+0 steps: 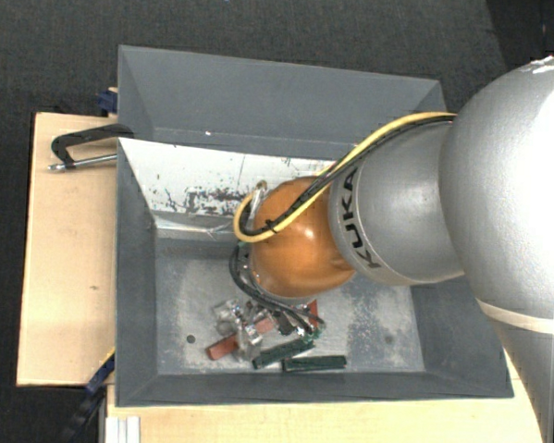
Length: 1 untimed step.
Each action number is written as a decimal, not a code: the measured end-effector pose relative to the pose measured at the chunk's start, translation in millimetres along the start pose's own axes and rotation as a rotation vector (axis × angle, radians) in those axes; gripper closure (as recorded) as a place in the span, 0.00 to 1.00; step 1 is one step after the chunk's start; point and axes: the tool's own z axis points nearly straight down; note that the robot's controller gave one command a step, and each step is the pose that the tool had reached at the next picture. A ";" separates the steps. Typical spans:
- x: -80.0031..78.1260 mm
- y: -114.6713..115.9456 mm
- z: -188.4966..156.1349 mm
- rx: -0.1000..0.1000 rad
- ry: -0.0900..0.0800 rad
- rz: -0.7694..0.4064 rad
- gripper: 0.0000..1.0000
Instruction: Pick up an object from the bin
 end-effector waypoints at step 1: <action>-21.4 -20.8 -211.6 0.001 -0.003 0.045 1.00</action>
Offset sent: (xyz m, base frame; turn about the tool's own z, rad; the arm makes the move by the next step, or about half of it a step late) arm 0.0000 0.0000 0.0000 0.0000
